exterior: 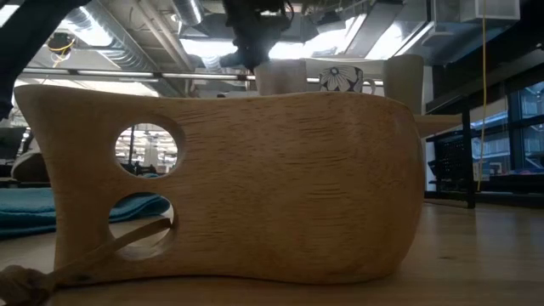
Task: Stack small to large cups/mugs on shelf
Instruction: Put the gray mug on the shelf
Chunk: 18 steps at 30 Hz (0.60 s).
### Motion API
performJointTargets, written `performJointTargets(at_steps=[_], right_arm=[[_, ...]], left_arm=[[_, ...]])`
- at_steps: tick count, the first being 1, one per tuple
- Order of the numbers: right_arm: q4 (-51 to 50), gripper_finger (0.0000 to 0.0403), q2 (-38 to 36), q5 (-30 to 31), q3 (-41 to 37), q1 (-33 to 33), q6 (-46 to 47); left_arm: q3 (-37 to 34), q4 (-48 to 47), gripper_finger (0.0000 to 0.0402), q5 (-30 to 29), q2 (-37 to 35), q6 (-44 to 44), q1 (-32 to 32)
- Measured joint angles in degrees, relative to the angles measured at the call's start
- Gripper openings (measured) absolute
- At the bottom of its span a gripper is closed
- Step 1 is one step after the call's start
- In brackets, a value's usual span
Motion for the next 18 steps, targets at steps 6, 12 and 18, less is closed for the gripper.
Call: performJointTargets(at_steps=[6,12,18], right_arm=[[-0.24,0.0076,0.0,-0.15,0.0,-0.02,-1.2],[-0.24,0.0076,0.0,-0.13,0.0,0.0,-1.22],[-0.24,0.0076,0.0,-0.13,0.0,-0.02,-1.17]], left_arm=[[-0.02,0.69,0.0009,-0.02,1.51,-0.38,0.24],[-0.02,2.18,0.0009,0.24,1.6,-0.57,0.26],[0.0,4.03,0.0056,1.23,1.49,-0.59,0.29]])
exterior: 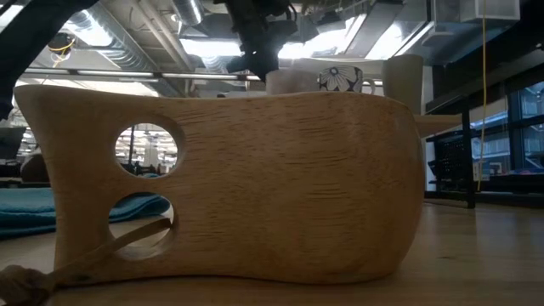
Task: Stack small to large cups/mugs on shelf
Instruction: Put the gray mug on the shelf, then remove the blue mug from the shelf
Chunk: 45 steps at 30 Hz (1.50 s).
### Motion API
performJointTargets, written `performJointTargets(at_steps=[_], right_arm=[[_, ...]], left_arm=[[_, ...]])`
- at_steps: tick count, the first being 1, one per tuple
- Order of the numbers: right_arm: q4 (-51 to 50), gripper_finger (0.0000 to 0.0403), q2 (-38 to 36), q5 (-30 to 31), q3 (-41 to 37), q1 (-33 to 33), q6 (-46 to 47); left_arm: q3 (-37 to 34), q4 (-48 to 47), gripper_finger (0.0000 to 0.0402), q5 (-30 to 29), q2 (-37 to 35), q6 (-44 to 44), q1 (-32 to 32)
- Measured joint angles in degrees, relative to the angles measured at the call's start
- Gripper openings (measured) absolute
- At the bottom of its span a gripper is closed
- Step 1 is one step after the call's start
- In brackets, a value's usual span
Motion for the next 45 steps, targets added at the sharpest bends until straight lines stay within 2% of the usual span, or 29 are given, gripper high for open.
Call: performJointTargets(at_steps=[24,31,34,39,45], right_arm=[[-0.54,0.0076,0.0,0.1,0.0,0.02,1.32],[-5.45,0.0076,0.0,1.9,0.0,-0.01,0.31],[-9.78,0.0076,0.0,2.31,0.0,-2.06,4.43],[-17.28,0.0076,0.48,-5.98,0.0,-10.87,12.42],[-13.65,0.0076,2.76,-16.0,-0.02,-17.79,6.58]], left_arm=[[-0.01,-0.56,0.0064,-0.62,-1.58,2.83,1.09],[-0.07,-1.85,0.0064,-1.8,-4.07,4.1,1.46],[-0.04,-1.62,0.0064,-1.69,-5.13,4.11,1.49],[-0.03,-1.43,0.0064,-1.04,-6.03,4.15,1.04],[-0.04,-2.3,0.0064,0.89,-5.98,5.64,0.06]])
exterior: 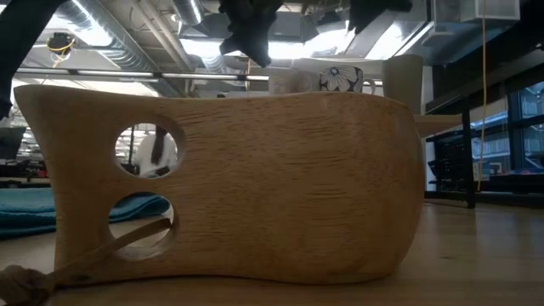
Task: Stack small to large cups/mugs on shelf
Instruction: Remove the blue mug from the shelf
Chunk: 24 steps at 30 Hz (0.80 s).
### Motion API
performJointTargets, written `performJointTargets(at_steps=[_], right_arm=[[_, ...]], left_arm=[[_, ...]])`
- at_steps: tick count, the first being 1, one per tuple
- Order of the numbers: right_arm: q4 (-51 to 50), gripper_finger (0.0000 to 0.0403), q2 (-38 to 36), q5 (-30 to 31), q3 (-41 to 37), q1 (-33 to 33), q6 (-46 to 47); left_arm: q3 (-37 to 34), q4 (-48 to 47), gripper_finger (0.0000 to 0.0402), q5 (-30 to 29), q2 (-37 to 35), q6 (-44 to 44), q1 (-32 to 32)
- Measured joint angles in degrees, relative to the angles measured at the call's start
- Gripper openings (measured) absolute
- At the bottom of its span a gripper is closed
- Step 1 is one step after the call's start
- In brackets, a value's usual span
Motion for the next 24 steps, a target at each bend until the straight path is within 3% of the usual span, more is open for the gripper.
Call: performJointTargets(at_steps=[7,13,21,24], right_arm=[[-3.2,0.0076,6.51,-3.24,0.0,-4.99,-12.63],[-4.25,0.0076,10.23,-2.28,0.0,-5.79,-24.48],[-3.59,0.0076,9.81,-0.97,1.83,-5.92,-26.58],[-3.74,0.0076,9.81,-5.11,3.63,-7.87,-27.48]], left_arm=[[0.0,-0.23,0.0064,0.07,0.03,1.19,-1.11],[0.0,-1.27,0.0064,0.02,0.04,2.6,-1.72],[0.0,-1.47,0.0064,0.04,0.04,2.99,-2.12],[0.0,-1.42,0.0064,0.05,0.04,3.0,-1.92]])
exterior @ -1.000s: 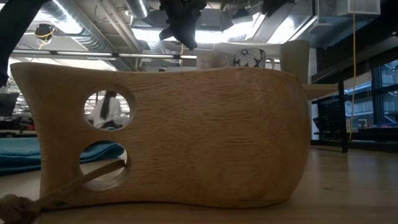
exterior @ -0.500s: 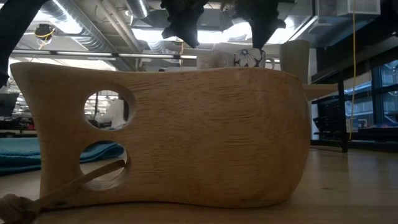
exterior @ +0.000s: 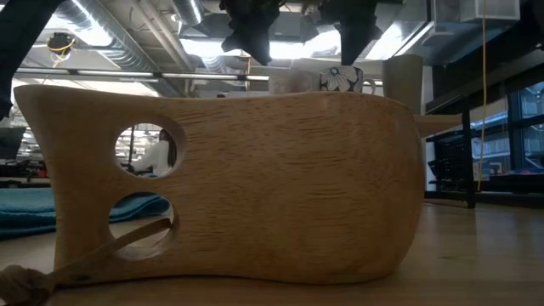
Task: Stack small to large cups/mugs on shelf
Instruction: Remove the blue mug from the shelf
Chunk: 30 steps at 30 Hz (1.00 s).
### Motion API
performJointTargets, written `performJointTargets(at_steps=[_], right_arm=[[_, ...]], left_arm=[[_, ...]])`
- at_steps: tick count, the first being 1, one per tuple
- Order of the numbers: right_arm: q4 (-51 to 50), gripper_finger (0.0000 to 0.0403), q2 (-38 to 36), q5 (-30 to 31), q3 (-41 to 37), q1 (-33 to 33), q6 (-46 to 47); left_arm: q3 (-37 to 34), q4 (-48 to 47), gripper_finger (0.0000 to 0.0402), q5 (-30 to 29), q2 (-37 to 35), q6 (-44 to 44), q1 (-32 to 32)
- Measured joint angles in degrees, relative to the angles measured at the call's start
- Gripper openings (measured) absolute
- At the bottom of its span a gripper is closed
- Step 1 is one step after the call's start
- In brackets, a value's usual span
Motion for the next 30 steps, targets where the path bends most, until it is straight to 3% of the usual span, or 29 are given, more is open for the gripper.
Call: performJointTargets(at_steps=[4,19,25,30], right_arm=[[-1.09,0.0076,0.24,-7.56,1.27,-4.93,1.7],[-3.69,0.0076,0.24,-9.4,1.12,-9.27,-9.28],[-3.65,0.0076,2.05,-14.58,1.05,-9.58,-11.41],[-3.34,0.0076,2.94,-12.07,1.05,-9.58,-12.62]], left_arm=[[0.0,0.88,0.0064,0.0,0.02,-0.01,0.23],[0.0,1.09,0.0064,0.0,0.04,-1.57,0.24],[0.0,1.09,0.0064,0.0,0.04,-2.0,0.24],[0.0,1.09,0.0064,0.0,0.04,-2.05,0.24]])
